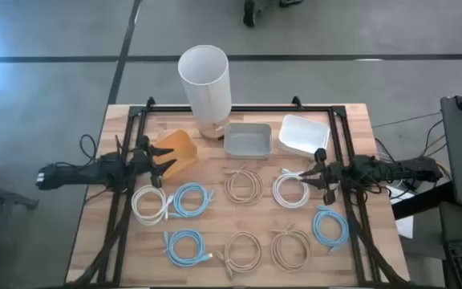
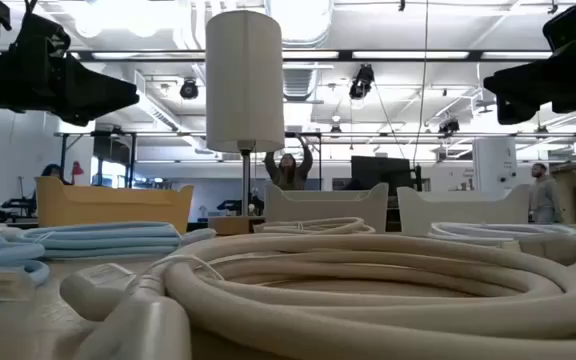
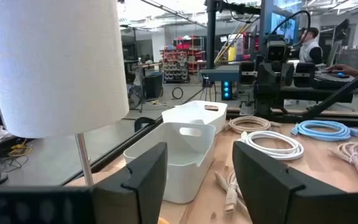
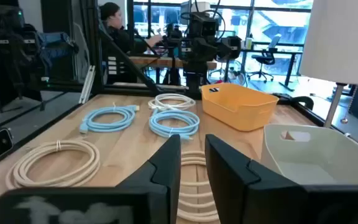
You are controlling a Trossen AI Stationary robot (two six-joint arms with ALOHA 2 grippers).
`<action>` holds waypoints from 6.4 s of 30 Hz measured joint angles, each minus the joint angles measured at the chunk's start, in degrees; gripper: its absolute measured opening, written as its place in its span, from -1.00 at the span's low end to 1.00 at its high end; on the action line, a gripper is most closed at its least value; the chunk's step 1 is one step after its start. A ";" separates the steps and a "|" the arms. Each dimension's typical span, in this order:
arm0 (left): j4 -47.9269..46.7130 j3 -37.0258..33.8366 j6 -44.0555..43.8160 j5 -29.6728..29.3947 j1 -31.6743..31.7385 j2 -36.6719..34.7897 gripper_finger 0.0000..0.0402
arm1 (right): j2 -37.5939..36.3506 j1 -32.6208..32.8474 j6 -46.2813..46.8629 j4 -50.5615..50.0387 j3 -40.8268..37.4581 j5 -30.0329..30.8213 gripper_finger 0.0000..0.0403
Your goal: Sort HDMI cables
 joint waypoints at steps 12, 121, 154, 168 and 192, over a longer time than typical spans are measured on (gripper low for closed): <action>-0.01 -0.02 0.00 -0.01 0.00 -0.02 -0.04 | -0.02 -0.02 -0.06 0.00 -0.02 -0.02 -0.57; -0.01 -0.02 0.00 -0.01 -0.01 0.00 -0.04 | 0.00 0.00 -0.06 -0.02 -0.02 0.00 -0.61; 0.00 -0.01 0.02 0.00 0.00 -0.02 -0.04 | 0.00 -0.01 -0.05 -0.01 0.00 0.00 -0.59; 0.60 -0.02 -8.55 -0.20 -0.02 -0.01 -0.04 | 0.00 0.00 8.93 0.79 -0.02 -0.03 -0.64; -14.81 16.67 -10.53 6.51 -0.02 8.43 -0.04 | 8.59 0.00 -0.53 26.27 2.40 5.25 -0.36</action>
